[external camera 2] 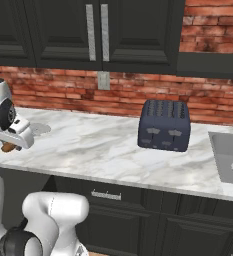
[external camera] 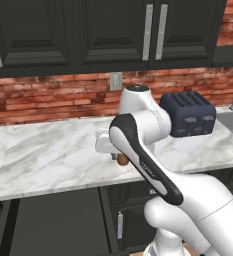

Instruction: Take the pizza cutter from the drawer on the left and place it on the dining counter for cutting.

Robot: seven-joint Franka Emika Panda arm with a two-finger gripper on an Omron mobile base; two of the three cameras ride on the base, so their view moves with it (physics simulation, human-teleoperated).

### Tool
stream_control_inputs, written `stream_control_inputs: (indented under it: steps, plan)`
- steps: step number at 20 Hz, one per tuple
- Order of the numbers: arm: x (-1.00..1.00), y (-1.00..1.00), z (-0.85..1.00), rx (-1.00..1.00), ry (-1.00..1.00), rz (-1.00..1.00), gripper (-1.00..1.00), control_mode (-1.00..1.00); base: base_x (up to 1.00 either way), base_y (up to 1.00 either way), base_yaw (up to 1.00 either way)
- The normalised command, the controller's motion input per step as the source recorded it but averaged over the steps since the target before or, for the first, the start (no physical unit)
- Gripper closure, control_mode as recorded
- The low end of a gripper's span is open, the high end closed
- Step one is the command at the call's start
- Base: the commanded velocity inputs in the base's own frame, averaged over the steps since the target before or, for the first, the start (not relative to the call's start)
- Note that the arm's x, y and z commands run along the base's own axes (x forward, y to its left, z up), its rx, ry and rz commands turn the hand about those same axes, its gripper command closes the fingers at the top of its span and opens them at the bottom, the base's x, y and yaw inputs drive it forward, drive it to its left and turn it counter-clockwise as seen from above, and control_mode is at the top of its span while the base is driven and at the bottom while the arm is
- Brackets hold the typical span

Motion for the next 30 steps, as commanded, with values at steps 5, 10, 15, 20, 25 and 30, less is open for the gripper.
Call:
stream_control_inputs:
  steps: [5,10,15,20,25,30]
  plan:
    - [0.01,-0.85,0.24,0.0,0.0,0.01,1.0,-1.0,0.0,0.0,0.0]
    - [0.0,-0.95,0.08,0.0,0.0,0.05,1.0,-1.0,0.0,0.0,0.0]
    - [0.0,-0.85,0.01,-0.03,0.0,0.09,1.0,-1.0,0.0,0.0,0.0]
    - [-0.03,-0.64,0.0,-0.13,-0.01,0.05,1.0,-1.0,0.0,0.0,0.0]
    - [-0.11,-0.46,0.14,-0.1,-0.04,0.01,1.0,-1.0,0.0,0.0,0.0]
    - [-0.1,-0.11,0.37,0.0,0.0,-0.01,1.0,-1.0,0.0,0.0,0.0]
